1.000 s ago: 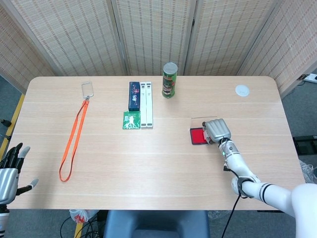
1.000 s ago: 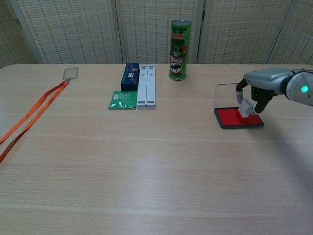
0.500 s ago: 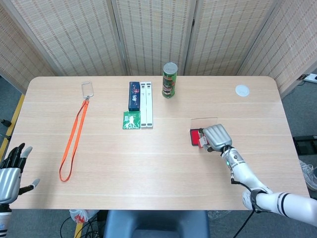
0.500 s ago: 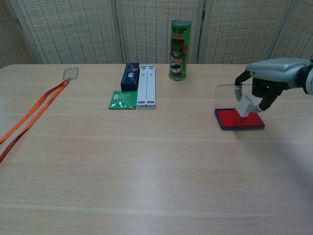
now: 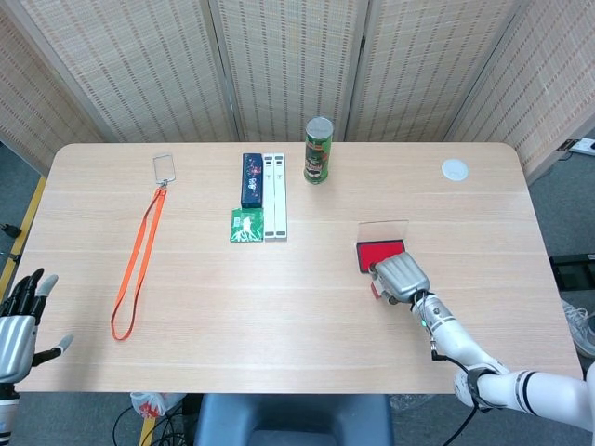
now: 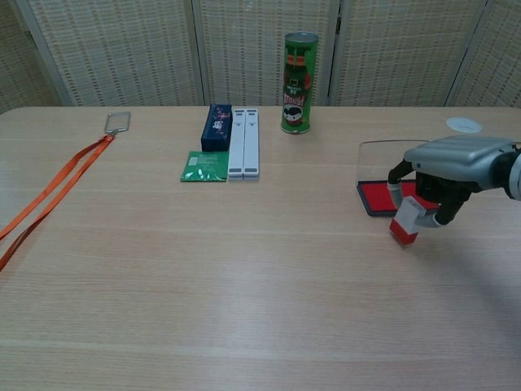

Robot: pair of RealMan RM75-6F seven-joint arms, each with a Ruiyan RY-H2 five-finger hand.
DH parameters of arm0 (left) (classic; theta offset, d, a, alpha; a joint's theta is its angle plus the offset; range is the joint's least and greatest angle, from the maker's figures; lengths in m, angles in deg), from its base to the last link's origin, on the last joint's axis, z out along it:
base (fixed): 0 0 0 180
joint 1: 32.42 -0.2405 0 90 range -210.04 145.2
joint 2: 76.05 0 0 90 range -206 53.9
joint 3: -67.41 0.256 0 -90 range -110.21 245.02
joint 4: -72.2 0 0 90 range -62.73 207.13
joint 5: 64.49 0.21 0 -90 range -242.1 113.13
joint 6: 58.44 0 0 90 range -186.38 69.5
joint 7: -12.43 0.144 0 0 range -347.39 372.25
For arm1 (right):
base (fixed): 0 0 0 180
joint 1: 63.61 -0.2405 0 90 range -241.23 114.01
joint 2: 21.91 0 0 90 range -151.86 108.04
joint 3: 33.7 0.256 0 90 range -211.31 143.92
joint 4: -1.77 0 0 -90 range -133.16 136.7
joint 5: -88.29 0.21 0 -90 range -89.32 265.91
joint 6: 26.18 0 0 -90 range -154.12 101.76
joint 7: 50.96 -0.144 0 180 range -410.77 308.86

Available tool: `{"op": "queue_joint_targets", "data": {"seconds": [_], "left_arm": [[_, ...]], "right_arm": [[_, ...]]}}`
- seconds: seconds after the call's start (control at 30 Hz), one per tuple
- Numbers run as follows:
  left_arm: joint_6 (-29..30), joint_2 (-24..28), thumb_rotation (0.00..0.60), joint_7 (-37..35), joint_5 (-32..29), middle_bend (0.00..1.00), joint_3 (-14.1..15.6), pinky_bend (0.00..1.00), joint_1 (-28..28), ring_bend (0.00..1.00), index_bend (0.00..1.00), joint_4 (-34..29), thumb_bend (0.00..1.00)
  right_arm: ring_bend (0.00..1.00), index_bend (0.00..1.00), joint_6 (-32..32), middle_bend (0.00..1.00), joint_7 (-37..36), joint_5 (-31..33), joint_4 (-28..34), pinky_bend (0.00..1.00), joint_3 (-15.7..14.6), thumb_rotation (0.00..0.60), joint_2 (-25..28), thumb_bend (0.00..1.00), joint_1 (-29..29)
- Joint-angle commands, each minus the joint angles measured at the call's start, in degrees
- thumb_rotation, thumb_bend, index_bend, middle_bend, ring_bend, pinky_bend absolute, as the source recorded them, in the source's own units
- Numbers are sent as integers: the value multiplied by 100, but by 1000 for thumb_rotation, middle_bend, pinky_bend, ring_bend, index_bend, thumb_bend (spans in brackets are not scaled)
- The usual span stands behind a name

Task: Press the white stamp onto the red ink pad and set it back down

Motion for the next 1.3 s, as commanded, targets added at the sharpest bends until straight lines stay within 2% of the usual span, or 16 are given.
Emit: {"op": "queue_joint_targets", "data": {"seconds": [0.03, 0.37, 0.53, 0.63, 0.77, 0.87, 0.97, 1.13, 1.2, 1.3], "left_arm": [[-5, -3, 600, 0, -8, 11, -4, 255, 1, 49, 0, 5, 200], [-10, -7, 600, 25, -7, 11, 0, 256, 1, 49, 0, -7, 200], [2, 0, 600, 6, -14, 11, -7, 256, -6, 49, 0, -13, 199], [8, 3, 600, -4, -9, 11, -9, 256, -7, 49, 0, -13, 200], [2, -3, 600, 2, -16, 11, -11, 256, -5, 49, 0, -2, 200], [41, -45, 600, 101, -66, 11, -54, 256, -10, 49, 0, 39, 200], [47, -70, 600, 118, -94, 11, -70, 256, -12, 49, 0, 40, 200], [38, -67, 600, 125, -96, 11, -69, 256, -9, 49, 0, 41, 199], [41, -62, 600, 113, -92, 11, -67, 256, -12, 49, 0, 35, 200], [61, -52, 600, 93, -82, 11, -68, 256, -20, 49, 0, 29, 200]], "right_arm": [[742, 905, -29, 876, -29, -11, -42, 974, -5, 600, -25, 302, -5], [733, 903, -122, 861, -17, 21, -168, 974, -48, 600, -72, 297, -18], [728, 870, -152, 854, -7, 34, -215, 971, -54, 600, -101, 297, -33], [707, 754, -181, 828, 11, 59, -206, 951, -63, 600, -92, 290, -45], [649, 483, -168, 760, 38, 99, -148, 904, -68, 600, -50, 271, -45], [628, 322, -214, 698, 3, 125, -80, 894, -65, 600, 9, 258, -52], [615, 229, -259, 667, 2, 158, -5, 882, -69, 600, 77, 245, -76], [574, 130, -258, 603, 53, 229, 69, 840, -88, 600, 138, 224, -95], [537, 76, -284, 534, 94, 295, 130, 800, -108, 600, 188, 208, -111], [423, 4, -239, 379, 187, 356, 365, 657, -138, 600, 347, 189, -127]]}}
